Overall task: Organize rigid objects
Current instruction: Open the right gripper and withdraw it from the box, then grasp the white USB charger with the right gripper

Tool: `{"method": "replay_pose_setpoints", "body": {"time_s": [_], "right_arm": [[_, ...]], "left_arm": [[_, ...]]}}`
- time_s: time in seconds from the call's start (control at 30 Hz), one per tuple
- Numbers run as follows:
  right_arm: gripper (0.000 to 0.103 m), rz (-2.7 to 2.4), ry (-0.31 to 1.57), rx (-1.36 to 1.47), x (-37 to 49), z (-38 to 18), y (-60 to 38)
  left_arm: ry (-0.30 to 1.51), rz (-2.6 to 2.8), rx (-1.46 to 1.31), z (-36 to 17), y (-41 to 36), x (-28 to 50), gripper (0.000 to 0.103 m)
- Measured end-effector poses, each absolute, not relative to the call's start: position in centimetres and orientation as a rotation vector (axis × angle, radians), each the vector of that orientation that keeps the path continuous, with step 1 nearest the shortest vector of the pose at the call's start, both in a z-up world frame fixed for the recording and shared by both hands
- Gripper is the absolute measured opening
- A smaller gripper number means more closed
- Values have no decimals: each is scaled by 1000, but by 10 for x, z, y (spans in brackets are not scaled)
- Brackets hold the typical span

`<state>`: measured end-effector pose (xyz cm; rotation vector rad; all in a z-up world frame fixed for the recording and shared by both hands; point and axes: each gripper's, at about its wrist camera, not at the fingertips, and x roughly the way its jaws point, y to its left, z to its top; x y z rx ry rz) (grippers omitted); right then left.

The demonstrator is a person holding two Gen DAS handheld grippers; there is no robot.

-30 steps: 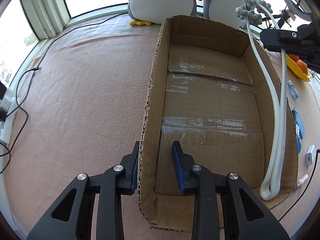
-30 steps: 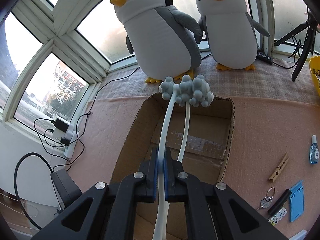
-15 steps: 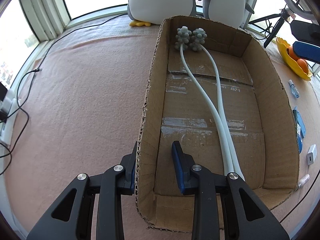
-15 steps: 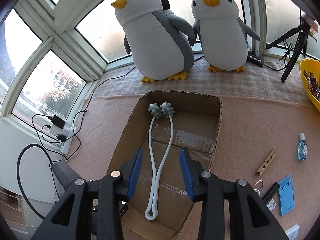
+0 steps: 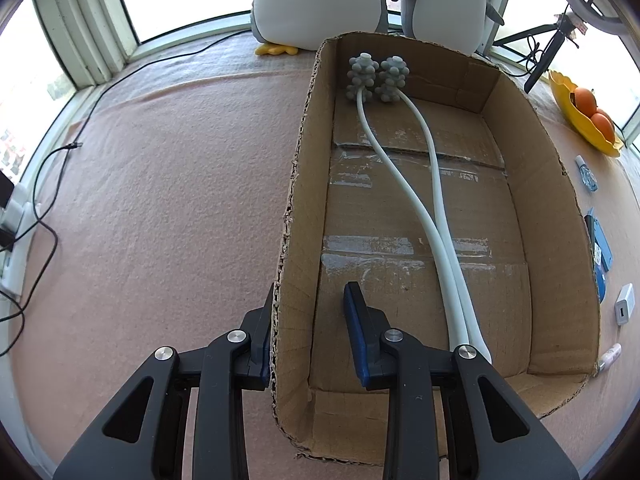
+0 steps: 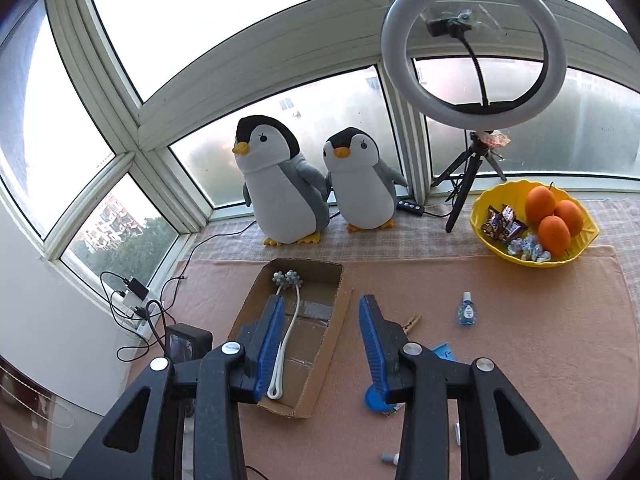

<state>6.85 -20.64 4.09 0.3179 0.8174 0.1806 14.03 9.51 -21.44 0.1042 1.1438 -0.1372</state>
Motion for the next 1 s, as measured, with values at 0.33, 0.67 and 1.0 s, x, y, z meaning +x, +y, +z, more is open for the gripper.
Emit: {"method": "replay_pose_setpoints", "body": {"time_s": [0.33,0.67,1.0], "right_arm": [[36,-12,815,372,-11,25,-273],[36,-166,943,367,-35,-67,-293],[48,-82,1060,231,-16,-148,-282]], "left_arm": [[1142,-147,135,-214,91,140,28],[1141,-141,149,-213,88,139,28],[1144,-136,147,-213,88,139,28]]}}
